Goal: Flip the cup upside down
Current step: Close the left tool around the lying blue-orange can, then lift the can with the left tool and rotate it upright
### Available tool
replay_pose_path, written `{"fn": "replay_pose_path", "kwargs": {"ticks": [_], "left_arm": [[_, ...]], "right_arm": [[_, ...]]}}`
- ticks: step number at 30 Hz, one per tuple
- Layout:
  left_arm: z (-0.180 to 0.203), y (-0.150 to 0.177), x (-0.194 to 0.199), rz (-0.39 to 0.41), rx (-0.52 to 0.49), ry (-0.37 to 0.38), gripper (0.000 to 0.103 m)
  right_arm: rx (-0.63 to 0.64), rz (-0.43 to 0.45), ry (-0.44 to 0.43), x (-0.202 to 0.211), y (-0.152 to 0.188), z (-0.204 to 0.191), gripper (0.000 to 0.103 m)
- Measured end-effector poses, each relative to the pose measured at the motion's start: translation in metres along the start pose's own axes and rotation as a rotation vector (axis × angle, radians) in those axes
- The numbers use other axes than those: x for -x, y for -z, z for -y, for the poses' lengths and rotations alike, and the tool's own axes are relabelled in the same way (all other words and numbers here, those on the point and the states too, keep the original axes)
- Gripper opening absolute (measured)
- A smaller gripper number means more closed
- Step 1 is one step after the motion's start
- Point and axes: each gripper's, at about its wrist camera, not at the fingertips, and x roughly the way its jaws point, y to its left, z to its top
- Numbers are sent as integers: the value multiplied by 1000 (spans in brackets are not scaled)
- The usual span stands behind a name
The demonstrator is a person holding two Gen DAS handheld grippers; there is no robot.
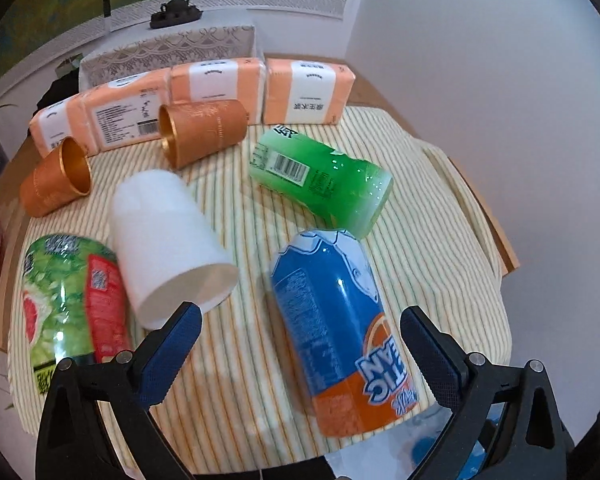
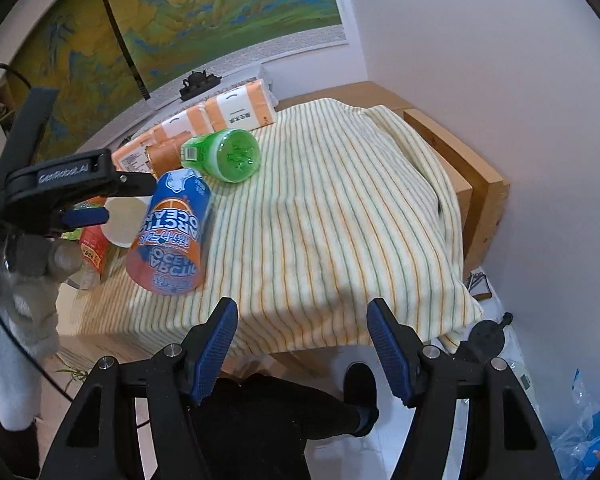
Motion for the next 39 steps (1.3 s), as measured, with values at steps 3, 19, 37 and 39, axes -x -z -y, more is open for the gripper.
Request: {"fn": "replay_pose_path", "kwargs": {"ticks": [3,19,37,39], "left_arm": [[4,-5,-9,-26,-6,-1,96],[11,-17,-41,-117,-17,25,83],[8,5,21,136,-107,-26,76],[6,7,25,168,-118,-45,76]], "right_arm": [[-21,5,-3,1,1,6,63],[-61,-4,-7,-3,9,21,63],[-59,-3,-15,-3,8,13,63],[-61,-4,-14,-4,9,11,63]]}}
